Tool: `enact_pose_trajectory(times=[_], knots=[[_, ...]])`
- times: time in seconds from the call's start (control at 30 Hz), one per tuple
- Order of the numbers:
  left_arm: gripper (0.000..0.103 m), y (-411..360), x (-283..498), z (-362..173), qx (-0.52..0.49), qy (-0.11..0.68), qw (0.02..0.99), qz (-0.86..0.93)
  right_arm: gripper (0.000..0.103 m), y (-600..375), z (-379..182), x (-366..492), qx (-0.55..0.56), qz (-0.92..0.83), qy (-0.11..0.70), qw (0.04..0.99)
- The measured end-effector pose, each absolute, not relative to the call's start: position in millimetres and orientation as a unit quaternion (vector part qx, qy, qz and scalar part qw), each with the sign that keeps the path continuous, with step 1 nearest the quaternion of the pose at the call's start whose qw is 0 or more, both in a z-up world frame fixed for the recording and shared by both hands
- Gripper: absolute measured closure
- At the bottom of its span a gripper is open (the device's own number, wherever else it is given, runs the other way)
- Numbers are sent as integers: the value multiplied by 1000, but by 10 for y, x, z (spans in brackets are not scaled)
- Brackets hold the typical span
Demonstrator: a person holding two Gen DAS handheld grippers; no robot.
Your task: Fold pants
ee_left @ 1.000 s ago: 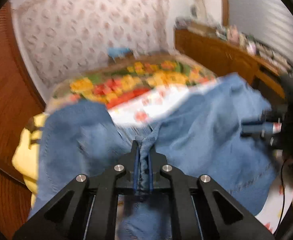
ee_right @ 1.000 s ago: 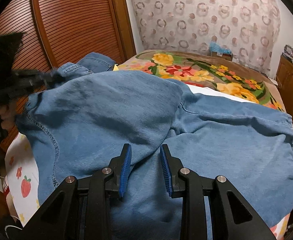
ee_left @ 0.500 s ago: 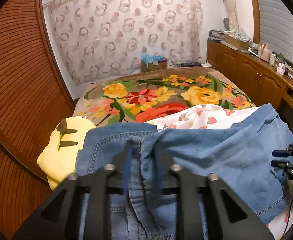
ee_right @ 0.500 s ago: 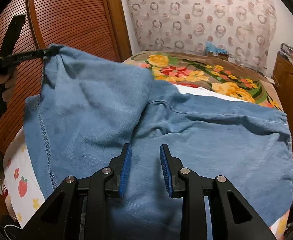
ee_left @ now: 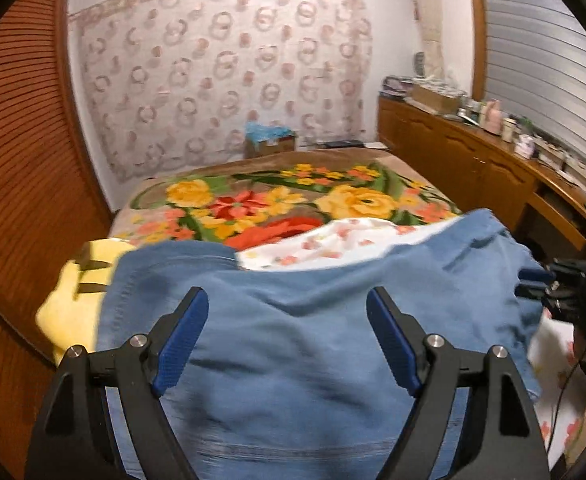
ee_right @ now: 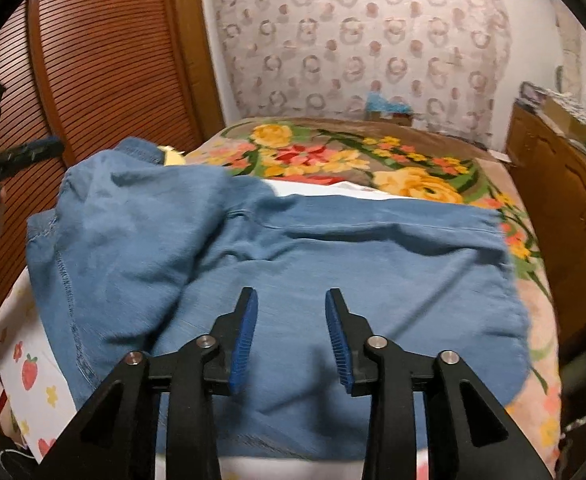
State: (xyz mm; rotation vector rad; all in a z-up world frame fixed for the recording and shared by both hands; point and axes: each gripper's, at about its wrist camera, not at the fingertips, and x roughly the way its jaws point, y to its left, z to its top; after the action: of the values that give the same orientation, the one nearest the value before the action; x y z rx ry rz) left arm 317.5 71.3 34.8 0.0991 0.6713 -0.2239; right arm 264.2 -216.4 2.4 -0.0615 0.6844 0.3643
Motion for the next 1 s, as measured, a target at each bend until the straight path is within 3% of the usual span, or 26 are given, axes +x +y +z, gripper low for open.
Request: enact_pose_trajectory(times=[0.47,1.0], knots=[[21,-258,2957,-254,61,369,908,-189,64,-2980,-133,2364,-17,64,353,933],[21,-423,2880,-579,77,397,895,-190,64,-3337,-344,2601,52,37,393,917]])
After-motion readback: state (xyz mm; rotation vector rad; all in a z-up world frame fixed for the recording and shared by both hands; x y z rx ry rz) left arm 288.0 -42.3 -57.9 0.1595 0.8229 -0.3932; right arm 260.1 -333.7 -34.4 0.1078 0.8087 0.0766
